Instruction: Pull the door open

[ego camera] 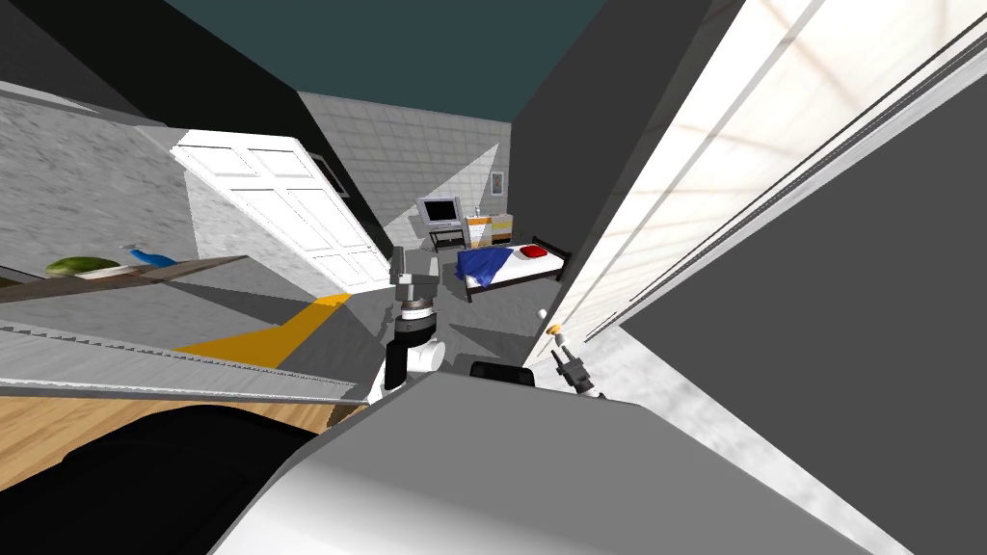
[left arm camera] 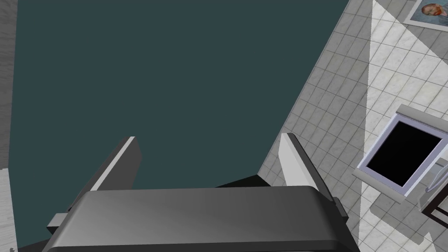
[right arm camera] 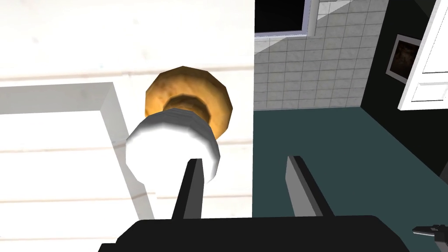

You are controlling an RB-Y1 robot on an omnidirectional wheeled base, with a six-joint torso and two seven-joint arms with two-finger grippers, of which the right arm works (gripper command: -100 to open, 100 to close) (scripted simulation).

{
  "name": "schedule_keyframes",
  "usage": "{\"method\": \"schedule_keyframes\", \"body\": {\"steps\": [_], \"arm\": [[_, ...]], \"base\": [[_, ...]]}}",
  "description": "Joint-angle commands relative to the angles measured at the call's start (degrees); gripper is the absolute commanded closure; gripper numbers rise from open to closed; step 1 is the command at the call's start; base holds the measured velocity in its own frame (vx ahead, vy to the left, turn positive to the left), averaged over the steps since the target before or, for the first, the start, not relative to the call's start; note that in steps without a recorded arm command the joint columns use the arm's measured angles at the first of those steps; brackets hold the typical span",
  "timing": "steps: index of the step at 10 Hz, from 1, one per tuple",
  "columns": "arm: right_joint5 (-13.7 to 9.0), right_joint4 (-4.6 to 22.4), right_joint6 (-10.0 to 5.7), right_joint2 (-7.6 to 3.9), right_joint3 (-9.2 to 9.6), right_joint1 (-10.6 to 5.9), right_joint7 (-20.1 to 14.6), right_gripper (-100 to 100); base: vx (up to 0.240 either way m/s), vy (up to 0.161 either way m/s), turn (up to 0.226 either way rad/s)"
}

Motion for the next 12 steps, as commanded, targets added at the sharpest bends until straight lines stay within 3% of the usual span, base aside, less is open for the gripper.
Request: {"method": "schedule_keyframes", "body": {"steps": [1,4,5,9,10,12], "arm": [[-0.3,-0.6,0.34,-0.19,-0.46,-1.15,-0.1,-100],[-0.3,-0.6,0.34,-0.19,-0.46,-1.15,-0.1,-100],[-1.1,3.1,-0.18,-0.83,-1.65,-2.19,0.2,-100],[-3.4,8.3,-0.2,-2.23,-4.87,-5.91,0.5,-100],[-3.4,8.3,-0.2,-2.23,-4.87,-5.91,0.5,-100],[-4.7,11.2,-0.22,-3.01,-6.7,-8.03,0.7,-100]], "base": [[0.003,0.005,-0.014],[-0.002,-0.003,0.007],[-0.098,0.0,0.212],[-0.101,0.013,0.236],[-0.047,0.005,0.085],[-0.055,0.011,0.155]]}}
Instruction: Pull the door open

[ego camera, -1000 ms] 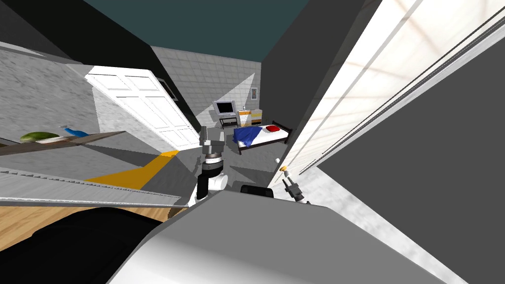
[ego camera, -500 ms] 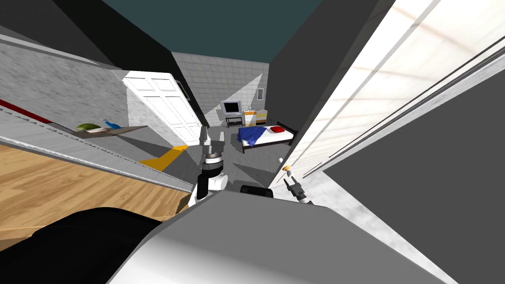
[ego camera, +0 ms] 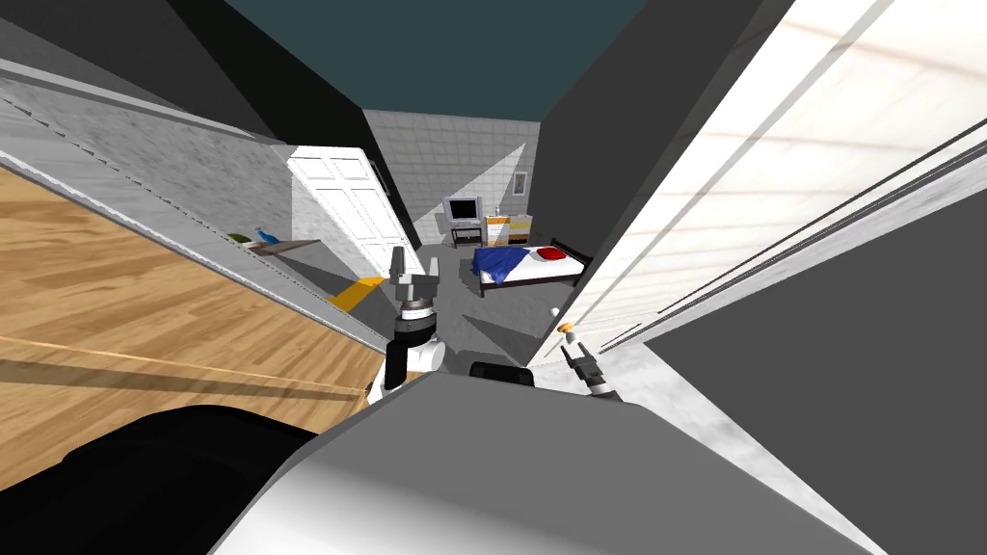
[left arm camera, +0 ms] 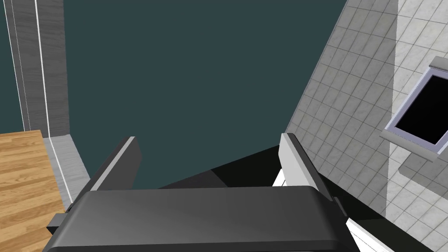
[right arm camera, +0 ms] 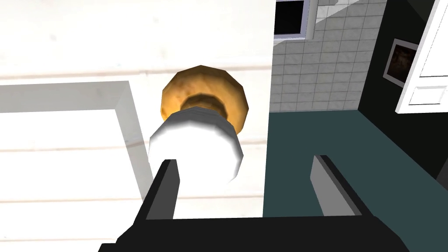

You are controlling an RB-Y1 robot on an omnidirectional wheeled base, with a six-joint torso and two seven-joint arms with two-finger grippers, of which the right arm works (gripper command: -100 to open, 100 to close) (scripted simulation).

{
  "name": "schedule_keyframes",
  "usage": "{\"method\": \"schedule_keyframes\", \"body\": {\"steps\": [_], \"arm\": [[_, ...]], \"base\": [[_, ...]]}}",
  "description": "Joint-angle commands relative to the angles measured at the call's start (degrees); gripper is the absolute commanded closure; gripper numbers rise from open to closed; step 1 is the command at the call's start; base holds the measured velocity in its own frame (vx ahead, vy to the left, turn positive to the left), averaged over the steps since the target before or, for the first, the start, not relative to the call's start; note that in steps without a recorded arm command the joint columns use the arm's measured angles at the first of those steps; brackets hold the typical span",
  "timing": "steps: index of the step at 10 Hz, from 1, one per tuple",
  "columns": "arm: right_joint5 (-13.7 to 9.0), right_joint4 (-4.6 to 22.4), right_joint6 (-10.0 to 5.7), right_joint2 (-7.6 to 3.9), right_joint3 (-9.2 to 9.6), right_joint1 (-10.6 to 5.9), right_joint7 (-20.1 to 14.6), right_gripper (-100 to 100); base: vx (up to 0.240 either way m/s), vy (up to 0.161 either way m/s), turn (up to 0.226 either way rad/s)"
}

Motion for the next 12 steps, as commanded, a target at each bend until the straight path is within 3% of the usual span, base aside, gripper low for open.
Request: {"method": "schedule_keyframes", "body": {"steps": [1,2,8,9,10,12], "arm": [[-0.7,1.5,-0.07,-0.55,-0.98,-1.73,0.3,-100],[-0.7,1.5,-0.07,-0.55,-0.98,-1.73,0.3,-100],[-3.6,8.3,-0.11,-2.38,-5.21,-6.61,0.8,-100],[-3.2,9.7,-1.08,-1.89,-4.54,-5.81,1.1,-100],[-3.2,9.7,-1.08,-1.89,-4.54,-5.81,1.1,100],[-3.2,9.7,-1.08,-1.89,-4.54,-5.81,1.1,100]], "base": [[-0.055,0.006,0.102],[-0.017,0.004,-0.027],[-0.068,0.009,0.165],[-0.05,0.01,0.027],[-0.002,-0.009,-0.069],[0.005,-0.003,-0.003]]}}
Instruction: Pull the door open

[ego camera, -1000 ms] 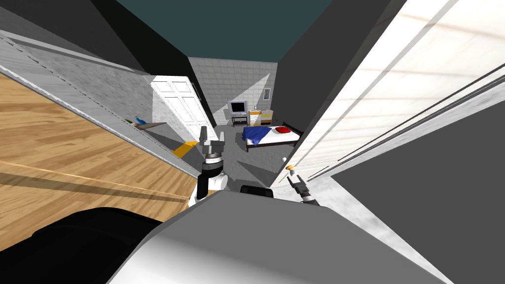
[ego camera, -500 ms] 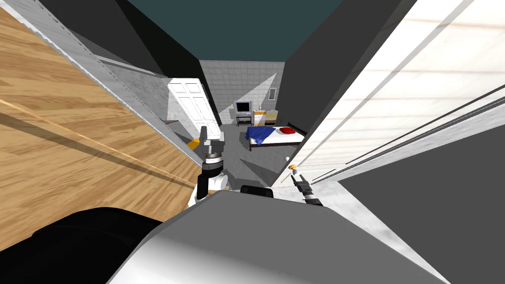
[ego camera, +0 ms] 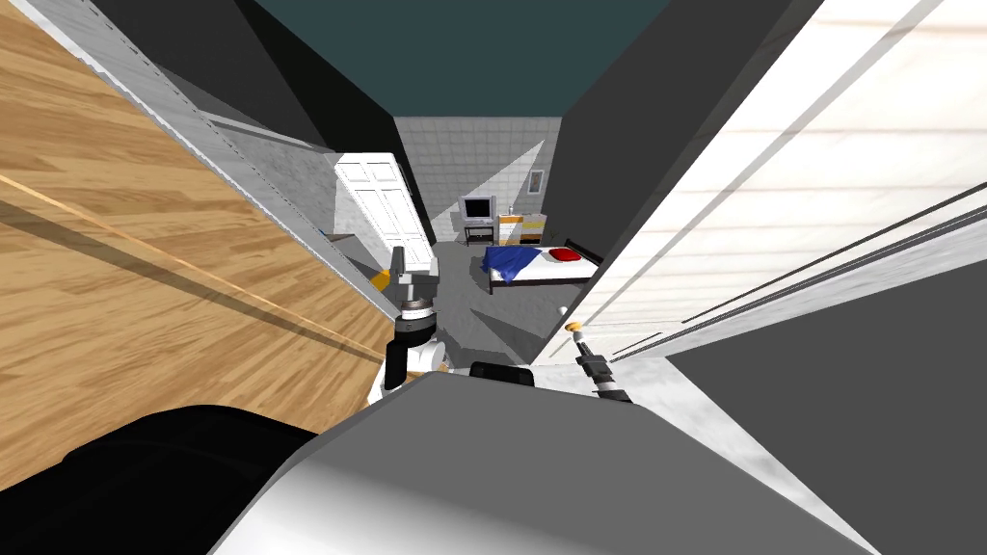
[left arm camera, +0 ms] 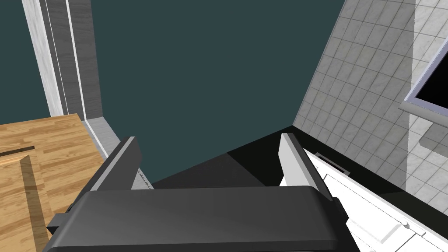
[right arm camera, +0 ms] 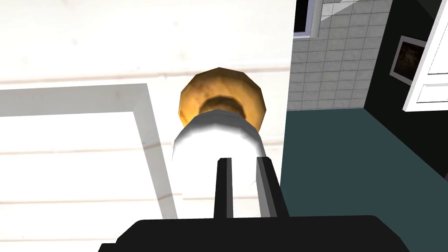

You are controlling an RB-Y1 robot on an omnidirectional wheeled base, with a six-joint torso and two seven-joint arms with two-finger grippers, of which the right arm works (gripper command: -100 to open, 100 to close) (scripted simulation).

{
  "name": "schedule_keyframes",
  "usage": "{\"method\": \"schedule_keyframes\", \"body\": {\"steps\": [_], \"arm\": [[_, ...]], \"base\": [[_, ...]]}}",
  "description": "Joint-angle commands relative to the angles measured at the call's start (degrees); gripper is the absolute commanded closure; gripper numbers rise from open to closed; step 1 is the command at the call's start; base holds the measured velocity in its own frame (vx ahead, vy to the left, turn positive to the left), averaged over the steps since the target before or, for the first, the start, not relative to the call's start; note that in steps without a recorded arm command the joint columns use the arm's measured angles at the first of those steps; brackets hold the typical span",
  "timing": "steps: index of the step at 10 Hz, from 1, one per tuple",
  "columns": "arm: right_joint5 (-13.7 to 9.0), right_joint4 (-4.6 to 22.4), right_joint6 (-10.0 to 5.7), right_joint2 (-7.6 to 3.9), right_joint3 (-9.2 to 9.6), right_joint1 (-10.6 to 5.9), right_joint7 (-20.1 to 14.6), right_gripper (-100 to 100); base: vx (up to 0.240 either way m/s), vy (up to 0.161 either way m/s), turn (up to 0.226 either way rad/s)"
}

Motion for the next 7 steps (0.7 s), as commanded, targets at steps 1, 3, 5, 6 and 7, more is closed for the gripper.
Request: {"method": "schedule_keyframes", "body": {"steps": [1,3,5,6,7], "arm": [[-0.1,0.0,0.53,-0.09,-0.11,-0.35,0.0,100],[-0.1,0.0,0.53,-0.09,-0.11,-0.35,0.0,100],[0.2,-0.4,-1.05,-0.84,-0.1,0.7,-0.4,-100],[0.2,-0.7,-1.62,-1.21,-0.13,1.01,-0.7,-100],[0.3,-0.9,-2.17,-1.57,-0.15,1.31,-0.9,-100]], "base": [[-0.009,0.021,0.013],[0.0,0.003,-0.005],[-0.169,-0.019,-0.05],[-0.202,-0.033,-0.054],[-0.164,-0.045,-0.038]]}}
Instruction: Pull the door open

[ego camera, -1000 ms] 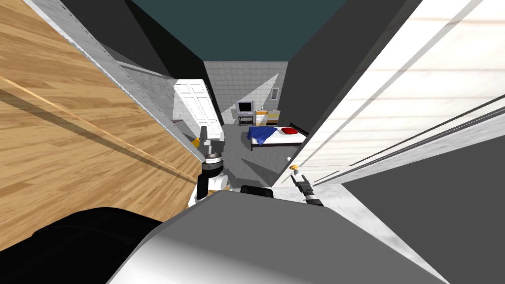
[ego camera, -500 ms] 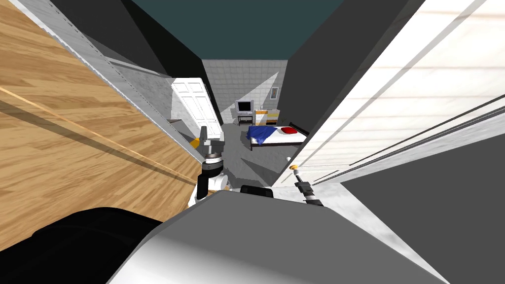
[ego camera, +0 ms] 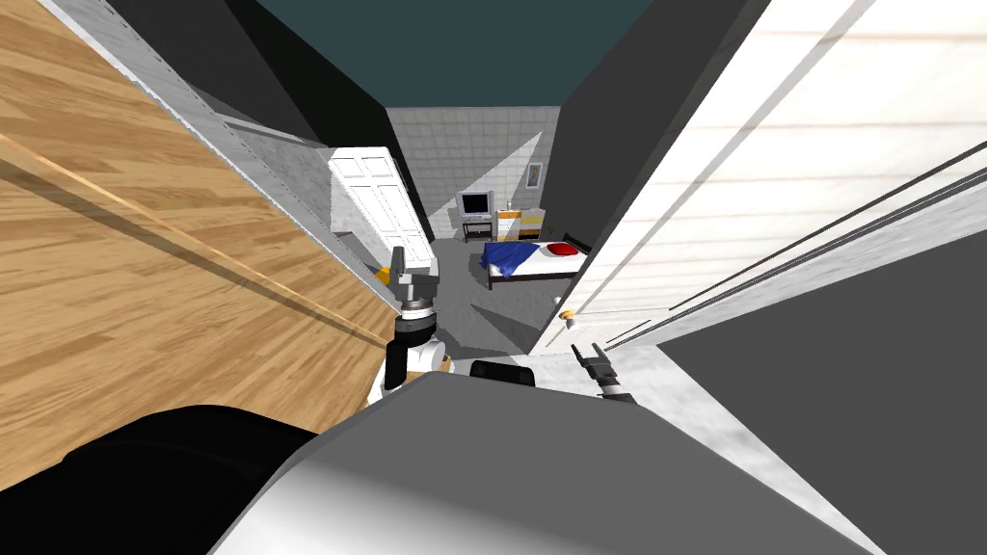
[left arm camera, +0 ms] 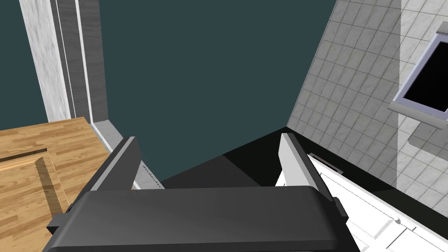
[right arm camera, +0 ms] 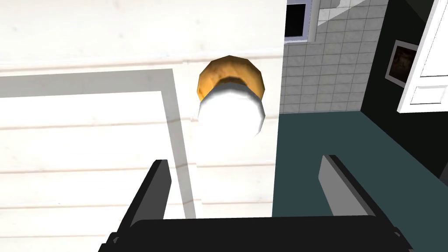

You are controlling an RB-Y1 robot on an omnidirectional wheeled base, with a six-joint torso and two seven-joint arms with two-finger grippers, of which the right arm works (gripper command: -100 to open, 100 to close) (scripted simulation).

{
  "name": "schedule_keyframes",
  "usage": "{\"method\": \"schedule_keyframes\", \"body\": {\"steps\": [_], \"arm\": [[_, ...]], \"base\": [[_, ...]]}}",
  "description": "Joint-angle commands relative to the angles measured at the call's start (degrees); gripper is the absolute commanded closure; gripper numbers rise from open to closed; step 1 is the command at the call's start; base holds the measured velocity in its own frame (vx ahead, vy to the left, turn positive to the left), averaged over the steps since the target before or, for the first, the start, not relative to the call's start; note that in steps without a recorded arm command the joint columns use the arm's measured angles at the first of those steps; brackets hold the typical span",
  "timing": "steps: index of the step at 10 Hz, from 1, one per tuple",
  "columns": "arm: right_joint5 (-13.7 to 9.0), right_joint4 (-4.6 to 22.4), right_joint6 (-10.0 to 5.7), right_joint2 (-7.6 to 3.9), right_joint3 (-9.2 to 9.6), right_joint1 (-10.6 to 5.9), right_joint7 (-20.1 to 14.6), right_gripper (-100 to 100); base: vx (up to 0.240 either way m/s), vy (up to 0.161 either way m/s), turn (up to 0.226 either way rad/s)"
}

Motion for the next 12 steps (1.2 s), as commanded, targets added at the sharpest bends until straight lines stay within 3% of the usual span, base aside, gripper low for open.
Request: {"method": "schedule_keyframes", "body": {"steps": [1,2,3,4,5,7,9,10,11,12], "arm": [[0.1,0.6,-1.32,-0.71,-0.1,0.01,-0.2,-100],[0.1,0.5,-1.76,-1.0,-0.12,0.26,-0.3,-100],[0.1,-0.3,-1.08,-0.71,-0.07,0.53,-0.4,-100],[2.0,-1.2,0.6,0.83,-1.08,-0.64,-0.5,-100],[2.6,-1.6,1.21,1.37,-1.42,-1.08,-0.5,-100],[5.4,-3.0,3.9,3.79,-2.94,-3.0,-0.6,-100],[7.3,-3.9,5.7,5.4,-3.95,-4.28,-0.6,-100],[7.3,-3.9,5.7,5.4,-3.95,-4.28,-0.6,-100],[8.4,-4.4,6.77,6.36,-4.56,-5.04,-0.6,-100],[7.8,-3.9,5.91,5.86,-4.28,-4.64,-0.5,-100]], "base": [[-0.161,-0.053,-0.04],[-0.196,-0.036,-0.041],[-0.093,-0.013,-0.012],[0.063,0.012,0.012],[0.129,0.014,0.016],[0.192,0.002,0.01],[0.17,-0.031,-0.005],[0.1,-0.04,0.009],[0.067,-0.042,-0.015],[0.034,-0.022,0.002]]}}
